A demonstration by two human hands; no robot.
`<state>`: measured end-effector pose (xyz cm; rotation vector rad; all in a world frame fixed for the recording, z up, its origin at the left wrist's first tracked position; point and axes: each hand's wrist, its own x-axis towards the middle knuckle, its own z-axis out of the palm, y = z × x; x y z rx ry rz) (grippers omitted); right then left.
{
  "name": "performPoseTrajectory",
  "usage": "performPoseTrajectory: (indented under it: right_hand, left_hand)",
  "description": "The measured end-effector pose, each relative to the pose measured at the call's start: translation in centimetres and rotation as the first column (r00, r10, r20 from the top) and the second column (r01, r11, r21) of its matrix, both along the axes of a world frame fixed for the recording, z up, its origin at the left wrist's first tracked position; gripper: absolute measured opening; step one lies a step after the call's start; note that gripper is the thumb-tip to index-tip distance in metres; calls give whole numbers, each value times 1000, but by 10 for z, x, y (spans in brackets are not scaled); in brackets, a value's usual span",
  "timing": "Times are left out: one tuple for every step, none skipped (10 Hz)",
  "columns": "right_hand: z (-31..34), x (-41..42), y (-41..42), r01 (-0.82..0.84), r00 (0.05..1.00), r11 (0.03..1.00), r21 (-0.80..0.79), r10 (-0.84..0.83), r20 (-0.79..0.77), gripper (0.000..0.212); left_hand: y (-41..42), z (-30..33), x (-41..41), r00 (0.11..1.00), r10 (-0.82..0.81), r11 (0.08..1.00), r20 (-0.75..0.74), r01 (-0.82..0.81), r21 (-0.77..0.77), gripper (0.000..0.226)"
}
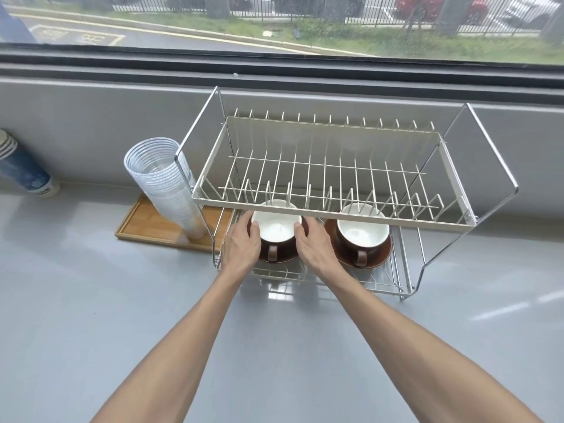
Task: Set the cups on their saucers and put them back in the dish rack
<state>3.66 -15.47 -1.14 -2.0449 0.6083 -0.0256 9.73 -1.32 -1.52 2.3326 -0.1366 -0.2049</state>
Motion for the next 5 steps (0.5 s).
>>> performPoseTrajectory:
  right_hand:
    - [0,-3,-1,8,1000,1000,16,-8,-2,37]
    - [3,-6,-1,-4,1000,1000,8,4,-27,47]
    - [10,-12,-4,-45,996,999,-16,43,-79,56]
    - [19,-22,-7,-108,988,993,-51,102,-116,56]
    - [33,-31,-9,-167,966,984,-56,152,-209,56]
  left_hand:
    - [0,0,0,1000,-15,1000,-16,15,-17,47]
    - [0,2,0,998,-52,999,-39,51,-17,50]
    - [4,6,-2,993,-98,995,-62,99,10,50]
    - [11,15,-5,974,-197,968,-109,211,133,48]
    - [20,28,-8,941,-242,896,-235,310,318,54]
